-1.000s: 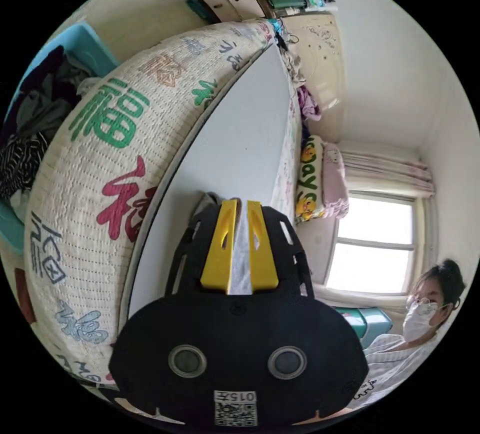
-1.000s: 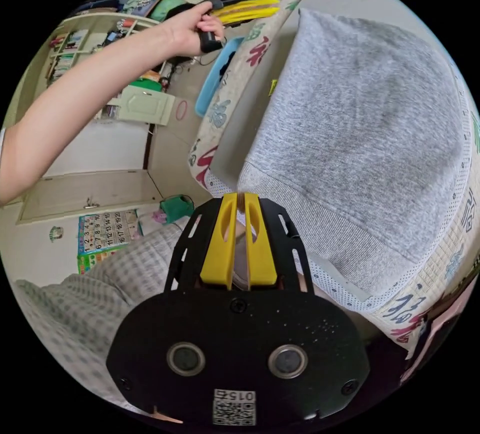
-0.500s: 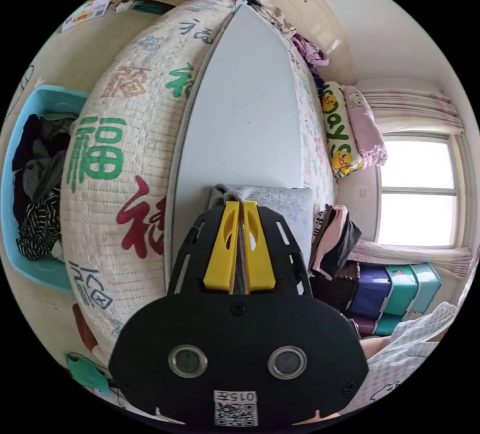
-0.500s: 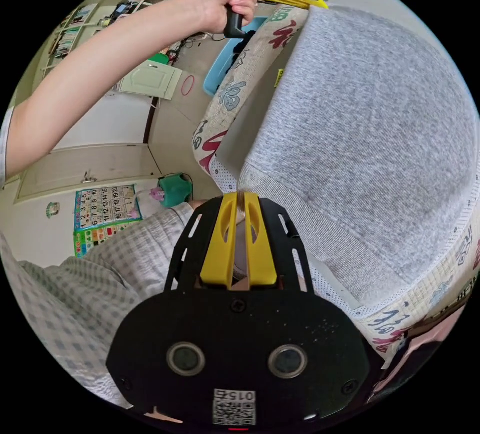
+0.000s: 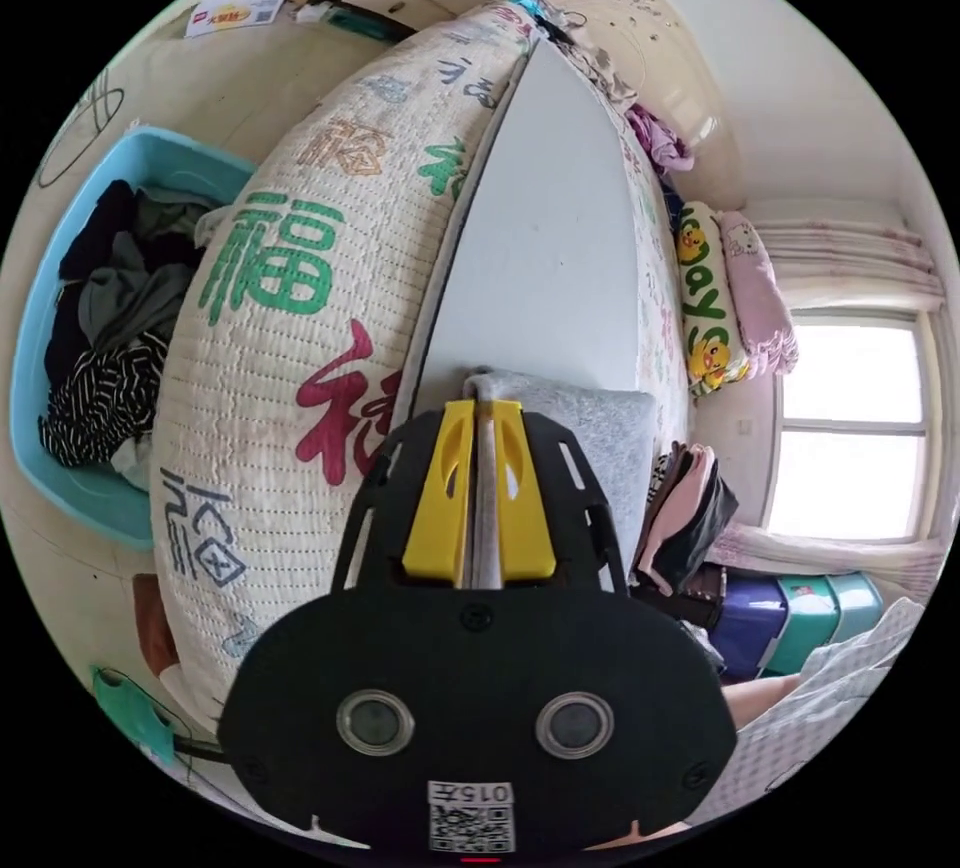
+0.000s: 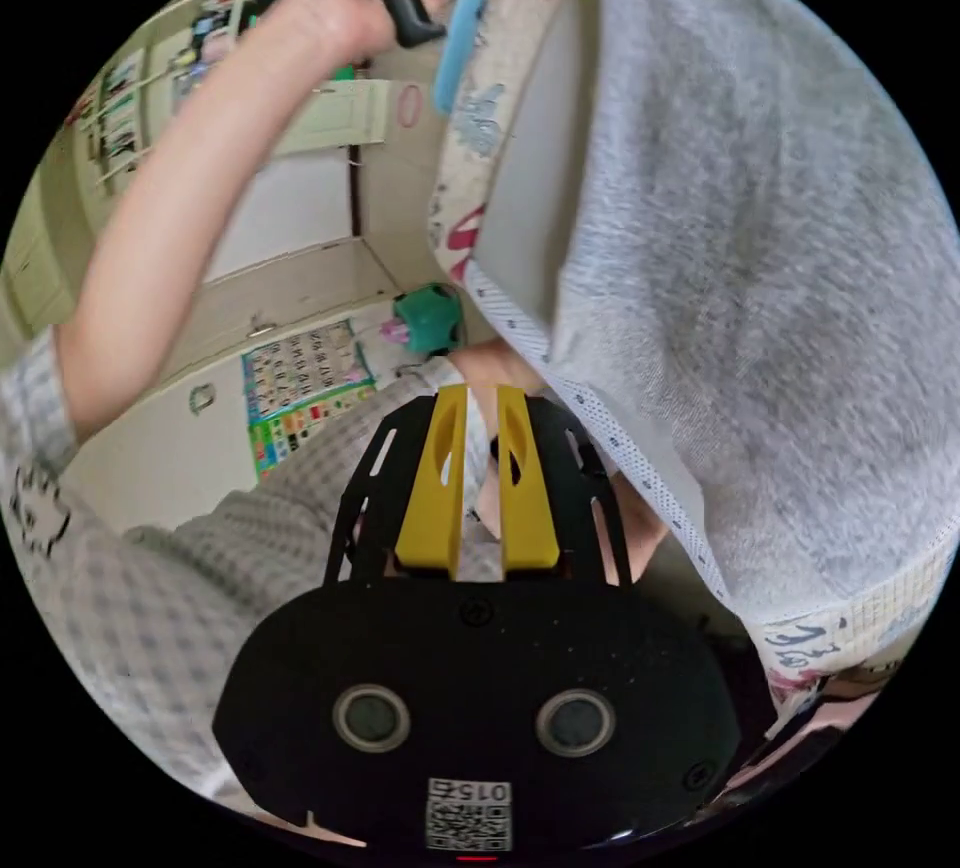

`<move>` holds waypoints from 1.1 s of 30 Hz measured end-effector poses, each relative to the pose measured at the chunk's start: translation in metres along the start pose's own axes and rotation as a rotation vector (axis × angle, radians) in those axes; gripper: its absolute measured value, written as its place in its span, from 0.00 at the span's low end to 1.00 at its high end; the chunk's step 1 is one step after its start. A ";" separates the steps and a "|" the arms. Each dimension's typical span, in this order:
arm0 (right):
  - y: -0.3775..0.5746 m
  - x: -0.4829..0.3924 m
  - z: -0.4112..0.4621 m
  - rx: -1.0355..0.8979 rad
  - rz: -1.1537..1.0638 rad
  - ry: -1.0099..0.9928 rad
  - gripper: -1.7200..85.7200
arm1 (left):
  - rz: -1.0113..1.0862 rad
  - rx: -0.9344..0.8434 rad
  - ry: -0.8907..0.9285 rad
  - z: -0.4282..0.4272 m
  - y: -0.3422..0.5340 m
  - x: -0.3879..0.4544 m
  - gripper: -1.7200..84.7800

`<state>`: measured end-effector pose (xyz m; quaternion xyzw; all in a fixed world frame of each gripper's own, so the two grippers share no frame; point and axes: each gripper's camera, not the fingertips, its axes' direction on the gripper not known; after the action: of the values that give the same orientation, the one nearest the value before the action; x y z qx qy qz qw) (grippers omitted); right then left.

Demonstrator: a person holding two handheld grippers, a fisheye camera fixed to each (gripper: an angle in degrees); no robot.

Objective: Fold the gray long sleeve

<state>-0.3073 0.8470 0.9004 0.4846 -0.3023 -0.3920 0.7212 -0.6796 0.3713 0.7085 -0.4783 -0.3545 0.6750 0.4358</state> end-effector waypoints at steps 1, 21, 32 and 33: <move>0.011 -0.010 -0.023 0.042 -0.055 -0.062 0.09 | -0.027 0.013 0.003 -0.006 0.004 -0.006 0.08; -0.023 0.064 -0.352 0.744 0.223 -0.059 0.21 | 0.151 -0.024 0.223 0.040 0.023 0.019 0.16; 0.099 -0.109 -0.405 1.137 0.076 -0.157 0.12 | 0.388 -0.108 0.406 -0.014 0.066 0.153 0.11; 0.118 -0.122 -0.406 1.181 0.054 -0.173 0.12 | 0.418 -0.111 0.435 -0.023 0.072 0.166 0.11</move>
<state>-0.0061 1.1653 0.8630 0.7620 -0.5389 -0.1771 0.3124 -0.7026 0.5001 0.5814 -0.6971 -0.1833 0.6114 0.3265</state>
